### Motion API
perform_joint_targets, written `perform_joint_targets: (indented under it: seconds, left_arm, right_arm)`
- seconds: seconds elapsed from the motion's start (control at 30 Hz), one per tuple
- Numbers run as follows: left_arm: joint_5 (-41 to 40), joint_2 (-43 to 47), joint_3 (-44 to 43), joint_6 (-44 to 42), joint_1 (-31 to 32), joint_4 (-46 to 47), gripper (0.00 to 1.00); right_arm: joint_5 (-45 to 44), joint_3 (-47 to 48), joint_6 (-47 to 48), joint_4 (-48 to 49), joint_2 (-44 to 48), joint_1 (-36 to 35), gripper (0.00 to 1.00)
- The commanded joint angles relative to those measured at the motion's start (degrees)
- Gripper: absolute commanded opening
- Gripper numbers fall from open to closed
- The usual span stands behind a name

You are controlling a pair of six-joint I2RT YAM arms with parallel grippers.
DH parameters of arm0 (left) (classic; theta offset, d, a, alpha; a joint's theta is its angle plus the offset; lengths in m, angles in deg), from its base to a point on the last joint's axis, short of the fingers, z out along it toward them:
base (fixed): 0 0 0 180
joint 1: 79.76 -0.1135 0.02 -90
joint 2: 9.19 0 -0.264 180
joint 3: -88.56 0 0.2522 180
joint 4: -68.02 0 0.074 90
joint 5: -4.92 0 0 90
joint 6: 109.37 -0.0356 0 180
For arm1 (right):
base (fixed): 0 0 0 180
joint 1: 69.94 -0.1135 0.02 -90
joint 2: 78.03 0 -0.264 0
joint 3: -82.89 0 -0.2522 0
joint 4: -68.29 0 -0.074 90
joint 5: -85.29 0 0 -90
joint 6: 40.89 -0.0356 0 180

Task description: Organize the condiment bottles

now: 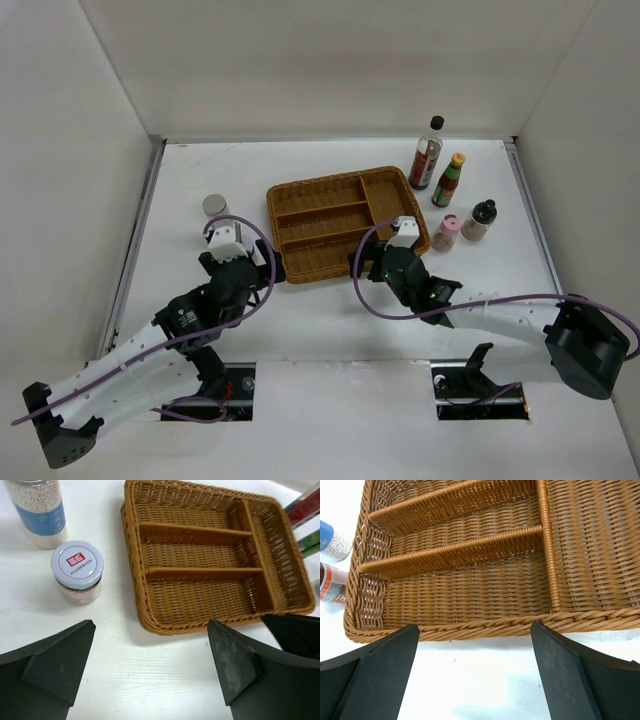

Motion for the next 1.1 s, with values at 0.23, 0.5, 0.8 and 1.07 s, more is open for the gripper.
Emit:
perform_joint_targets:
  seconds: [0.23,0.5,0.8,1.07]
  left_arm:
    - [-7.52,2.42,1.44,-0.47,-2.72,-1.12,1.00]
    - [-14.64,-1.10,0.21,-5.73,-4.83,-0.26,1.00]
    - [-6.32,-11.72,-1.11,-13.39,-14.58,4.67,0.79]
    - [3.01,-23.59,0.82,-16.11,-21.00,17.49,0.91]
  right_arm:
    - [-0.17,-0.46,1.67,4.57,1.35,-1.29,1.00]
    - [2.54,-3.61,4.48,12.64,4.51,-4.45,0.80]
    - [9.32,-5.55,3.61,16.61,4.25,-4.02,0.59]
    - [10.03,-5.56,4.14,17.75,3.02,-4.19,0.83]
